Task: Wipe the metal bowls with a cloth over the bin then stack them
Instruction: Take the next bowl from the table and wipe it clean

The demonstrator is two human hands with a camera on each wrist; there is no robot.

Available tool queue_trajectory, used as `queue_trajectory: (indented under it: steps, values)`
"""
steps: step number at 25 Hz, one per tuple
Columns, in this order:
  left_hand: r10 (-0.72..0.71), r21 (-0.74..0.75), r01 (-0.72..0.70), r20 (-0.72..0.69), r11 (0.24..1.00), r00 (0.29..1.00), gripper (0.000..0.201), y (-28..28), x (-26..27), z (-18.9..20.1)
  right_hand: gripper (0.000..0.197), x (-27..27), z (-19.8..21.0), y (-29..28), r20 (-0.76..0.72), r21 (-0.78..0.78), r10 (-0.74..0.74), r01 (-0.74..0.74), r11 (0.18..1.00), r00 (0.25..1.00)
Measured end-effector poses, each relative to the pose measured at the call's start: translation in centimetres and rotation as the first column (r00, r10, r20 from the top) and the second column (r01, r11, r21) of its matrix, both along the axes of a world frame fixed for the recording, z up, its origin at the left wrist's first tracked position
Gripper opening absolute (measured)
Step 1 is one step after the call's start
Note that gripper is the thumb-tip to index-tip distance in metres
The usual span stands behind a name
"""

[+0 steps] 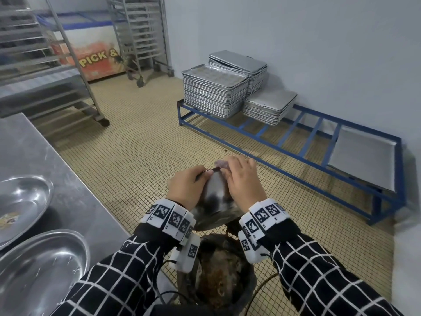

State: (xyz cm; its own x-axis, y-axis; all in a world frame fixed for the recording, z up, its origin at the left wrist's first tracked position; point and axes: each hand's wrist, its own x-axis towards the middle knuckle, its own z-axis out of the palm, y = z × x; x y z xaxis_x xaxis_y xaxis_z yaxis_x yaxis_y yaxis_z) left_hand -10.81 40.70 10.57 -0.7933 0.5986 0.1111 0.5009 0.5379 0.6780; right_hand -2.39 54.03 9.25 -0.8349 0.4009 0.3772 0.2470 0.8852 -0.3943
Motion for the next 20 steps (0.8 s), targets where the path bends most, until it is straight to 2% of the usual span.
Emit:
queue_trajectory:
  steps: [2,4,7,8,10,11,12,13,14,15,17,20]
  values:
    - [0.039,0.062,-0.04,0.022,0.997,0.999,0.032,-0.2,-0.1,0.0,0.033,0.7,-0.5,-0.5,-0.149,-0.097,-0.04,0.026,0.995,0.988]
    - [0.079,0.157,-0.087,0.058,0.984,0.995,0.03,-0.3,-0.2,0.3,0.037,1.4,-1.2,-1.3,-0.241,-0.084,-0.078,0.059,0.995,0.967]
    - [0.058,0.244,-0.093,0.149,0.965,0.987,0.034,-0.3,-0.2,0.9,0.05,2.2,-1.6,-1.7,-0.227,0.014,-0.077,0.082,0.996,0.971]
    - [0.041,0.249,-0.081,0.165,0.965,0.985,0.034,-0.3,-0.3,1.0,0.05,2.4,-1.6,-1.3,-0.245,-0.014,-0.085,0.084,0.996,0.966]
    - [0.019,0.266,-0.076,0.213,0.961,0.977,0.034,-0.7,-0.5,1.0,0.044,2.8,-1.1,-0.1,-0.295,-0.253,-0.191,0.117,0.96,0.936]
    - [0.014,0.288,-0.09,0.256,0.953,0.967,0.033,-1.0,-0.7,1.0,0.04,3.1,-1.1,0.7,-0.272,-0.439,-0.288,0.148,0.886,0.918]
    - [0.014,0.318,-0.116,0.306,0.941,0.952,0.03,-1.2,-0.8,1.0,0.038,3.6,-1.0,1.4,-0.204,-0.63,-0.359,0.159,0.76,0.91]
    - [0.021,0.344,-0.149,0.35,0.927,0.937,0.028,-1.4,-0.9,0.9,0.037,4.0,-1.2,1.9,-0.142,-0.761,-0.388,0.15,0.631,0.911]
    - [0.038,0.363,-0.184,0.376,0.913,0.926,0.026,-1.5,-1.1,0.7,0.037,4.5,-1.5,2.0,-0.108,-0.809,-0.38,0.141,0.571,0.919]
    - [0.062,0.372,-0.218,0.389,0.902,0.919,0.027,-1.6,-1.3,0.4,0.035,4.9,-1.7,1.8,-0.106,-0.801,-0.36,0.135,0.583,0.927]
    - [0.095,0.38,-0.256,0.394,0.889,0.914,0.029,-1.7,-1.5,-0.2,0.033,5.1,-1.8,0.7,-0.185,-0.699,-0.302,0.091,0.71,0.935]
    - [0.094,0.37,-0.238,0.366,0.898,0.926,0.026,-1.5,-1.5,-0.7,0.046,4.0,-1.6,-1.6,-0.261,-0.44,-0.157,0.027,0.898,0.952]
